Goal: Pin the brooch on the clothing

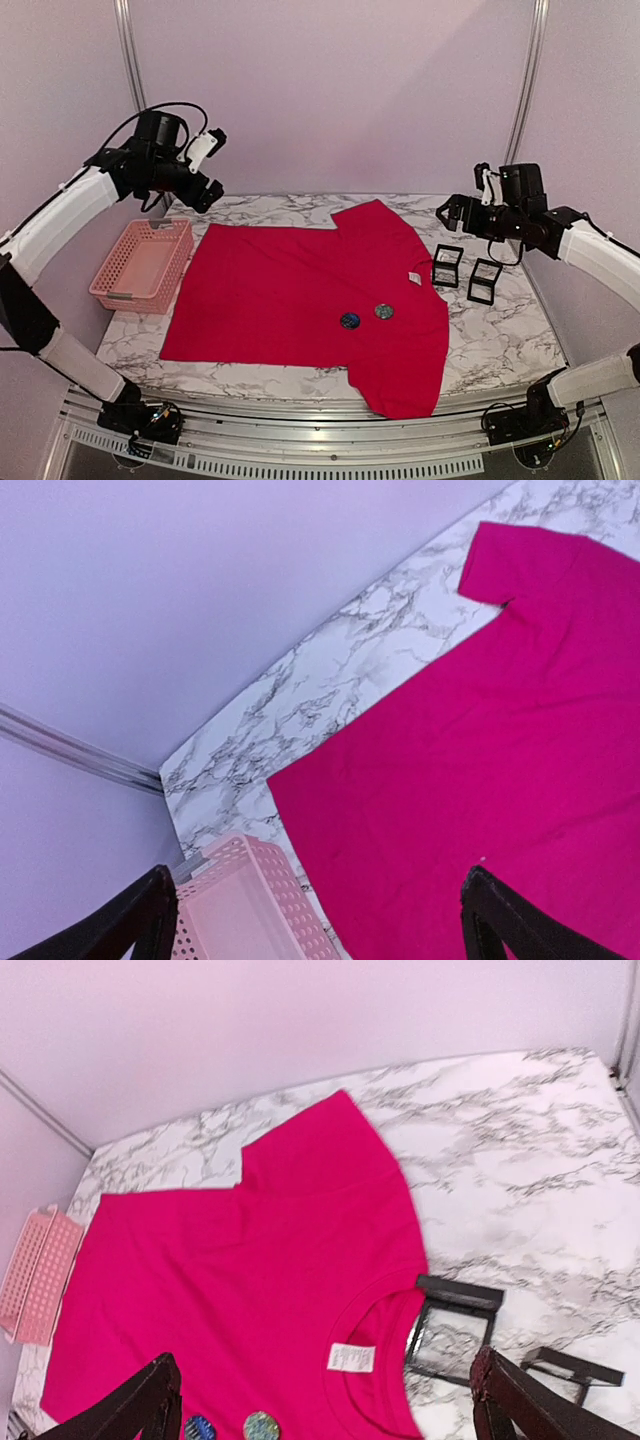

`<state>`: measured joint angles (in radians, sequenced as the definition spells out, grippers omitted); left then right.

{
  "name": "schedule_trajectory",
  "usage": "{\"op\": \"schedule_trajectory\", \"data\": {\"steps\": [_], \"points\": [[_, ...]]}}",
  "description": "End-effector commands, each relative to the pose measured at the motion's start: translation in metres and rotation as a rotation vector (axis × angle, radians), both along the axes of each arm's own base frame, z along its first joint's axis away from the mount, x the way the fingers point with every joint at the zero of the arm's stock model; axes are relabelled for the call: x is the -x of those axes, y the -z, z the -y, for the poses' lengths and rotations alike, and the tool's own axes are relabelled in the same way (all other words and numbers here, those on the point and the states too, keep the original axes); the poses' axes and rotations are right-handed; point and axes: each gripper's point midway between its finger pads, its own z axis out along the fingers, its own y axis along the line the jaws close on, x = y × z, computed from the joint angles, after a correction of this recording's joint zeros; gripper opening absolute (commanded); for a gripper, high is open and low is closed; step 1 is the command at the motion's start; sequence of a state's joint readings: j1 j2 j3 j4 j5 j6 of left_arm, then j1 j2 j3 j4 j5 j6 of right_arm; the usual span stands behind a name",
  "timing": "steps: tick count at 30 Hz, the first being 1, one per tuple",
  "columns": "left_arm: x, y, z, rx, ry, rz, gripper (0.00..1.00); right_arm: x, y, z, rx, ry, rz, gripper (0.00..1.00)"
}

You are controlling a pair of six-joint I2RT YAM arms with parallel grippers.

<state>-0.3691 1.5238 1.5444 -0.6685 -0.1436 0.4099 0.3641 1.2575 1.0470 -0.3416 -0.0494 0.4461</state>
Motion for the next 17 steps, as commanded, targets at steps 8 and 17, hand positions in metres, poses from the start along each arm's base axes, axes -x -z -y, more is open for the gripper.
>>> {"op": "schedule_trajectory", "data": {"steps": [8, 17], "points": [[0.127, 0.049, -0.104, 0.316, -0.327, 0.018, 1.0, 0.025, -0.018, 0.137, 0.104, 0.524, 0.308, 0.99], [0.157, 0.083, -0.144, 0.338, -0.459, 0.136, 1.0, 0.052, -0.014, 0.146, -0.023, 0.576, 0.423, 0.99]]}}
